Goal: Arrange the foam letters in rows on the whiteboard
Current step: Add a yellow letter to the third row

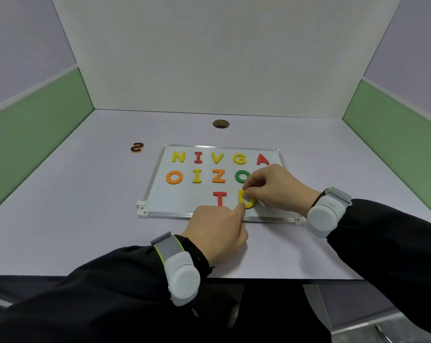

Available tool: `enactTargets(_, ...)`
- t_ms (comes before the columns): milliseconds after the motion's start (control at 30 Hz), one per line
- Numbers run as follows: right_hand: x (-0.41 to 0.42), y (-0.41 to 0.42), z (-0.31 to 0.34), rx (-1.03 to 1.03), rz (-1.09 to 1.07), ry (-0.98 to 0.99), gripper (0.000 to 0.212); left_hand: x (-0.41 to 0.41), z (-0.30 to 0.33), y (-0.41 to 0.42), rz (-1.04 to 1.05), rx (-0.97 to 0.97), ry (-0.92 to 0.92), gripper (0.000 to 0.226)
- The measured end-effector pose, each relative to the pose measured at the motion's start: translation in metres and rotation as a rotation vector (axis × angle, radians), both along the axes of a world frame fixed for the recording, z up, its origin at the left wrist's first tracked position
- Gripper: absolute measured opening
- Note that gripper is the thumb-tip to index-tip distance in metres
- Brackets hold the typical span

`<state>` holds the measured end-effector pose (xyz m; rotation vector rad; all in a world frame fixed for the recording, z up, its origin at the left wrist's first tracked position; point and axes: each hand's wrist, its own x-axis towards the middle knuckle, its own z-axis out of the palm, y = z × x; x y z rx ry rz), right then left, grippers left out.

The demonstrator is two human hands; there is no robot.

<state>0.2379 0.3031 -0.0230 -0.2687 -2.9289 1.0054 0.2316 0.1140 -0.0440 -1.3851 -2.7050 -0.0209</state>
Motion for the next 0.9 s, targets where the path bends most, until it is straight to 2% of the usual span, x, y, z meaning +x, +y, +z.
enactTargets(233, 0.0012, 0.0007, -0.0066, 0.017, -0.009, -0.019, 0.010, 0.0033, 0.0015, 0.0022, 0.017, -0.039, -0.038, 0.051)
enactTargets(900, -0.0019, 0.0010, -0.0084, -0.002, -0.021, -0.021, 0.011, 0.0049, 0.0033, 0.0014, 0.048, -0.027, -0.084, 0.054)
